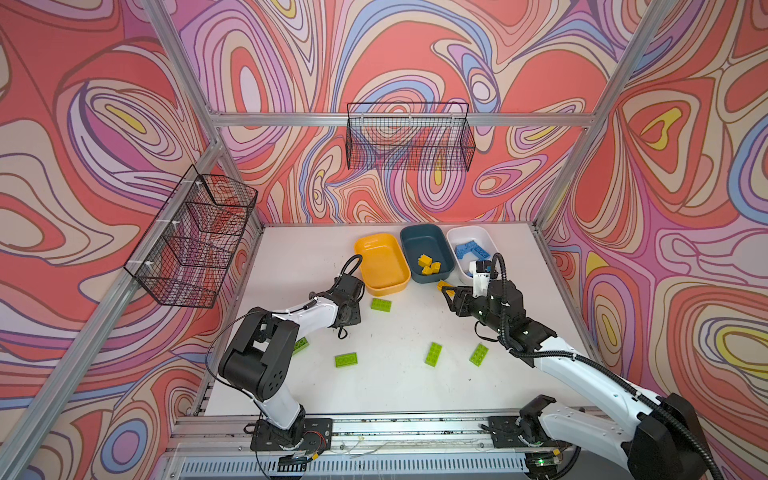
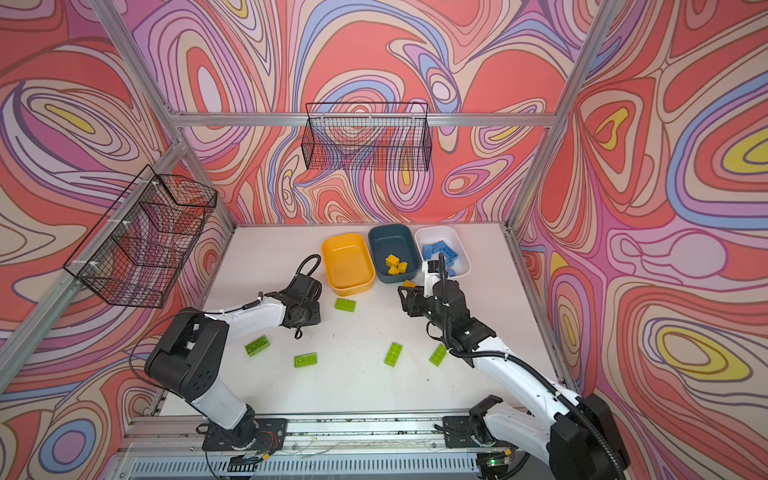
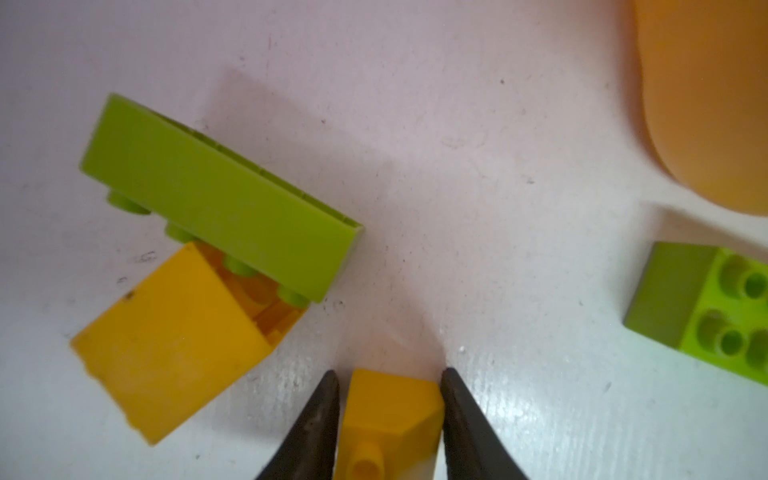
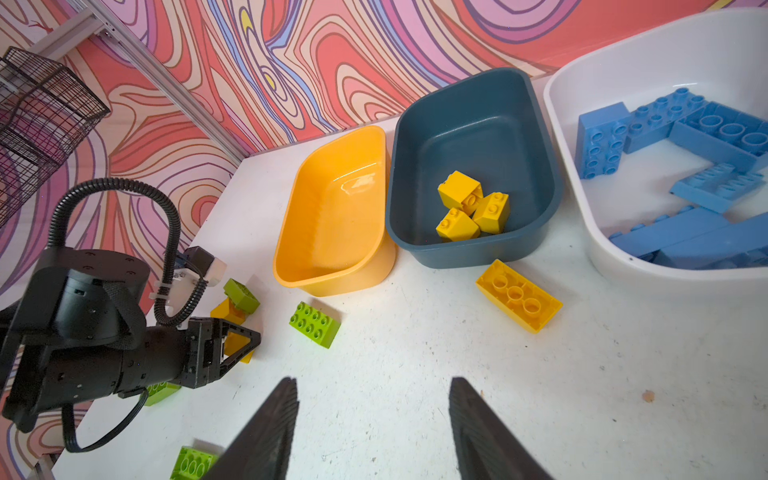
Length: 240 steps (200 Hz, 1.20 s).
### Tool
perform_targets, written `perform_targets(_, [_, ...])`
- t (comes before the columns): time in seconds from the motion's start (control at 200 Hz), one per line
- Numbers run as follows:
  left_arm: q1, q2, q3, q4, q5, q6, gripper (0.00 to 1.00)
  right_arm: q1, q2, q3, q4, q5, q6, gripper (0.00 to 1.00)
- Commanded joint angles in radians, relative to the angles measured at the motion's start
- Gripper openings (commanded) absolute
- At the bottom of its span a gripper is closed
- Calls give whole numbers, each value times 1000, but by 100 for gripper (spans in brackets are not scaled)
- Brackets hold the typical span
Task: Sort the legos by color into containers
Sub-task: 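Lift the yellow brick with the left gripper and carry it over the teal tub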
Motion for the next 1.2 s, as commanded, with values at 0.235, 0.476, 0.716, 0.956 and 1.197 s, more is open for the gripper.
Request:
perform_targets(0.235, [-13, 4, -32, -32, 54, -41, 31, 2, 3, -9, 5, 9, -9, 61])
perform_targets(0.476, [-17, -63, -25, -61, 51, -48, 28, 2, 2, -16, 7, 1, -5, 61])
perform_targets(0.716, [-33, -114, 37, -102, 80, -49, 27, 3, 3, -12, 6, -6, -2, 61])
perform_targets(0.956, [-74, -131, 180, -175, 91, -41, 27, 9, -11, -21, 13, -13, 11, 61])
perform_targets(1.197, [-107, -66, 369, -185, 152, -29, 27, 19, -45, -25, 6, -1, 17, 61])
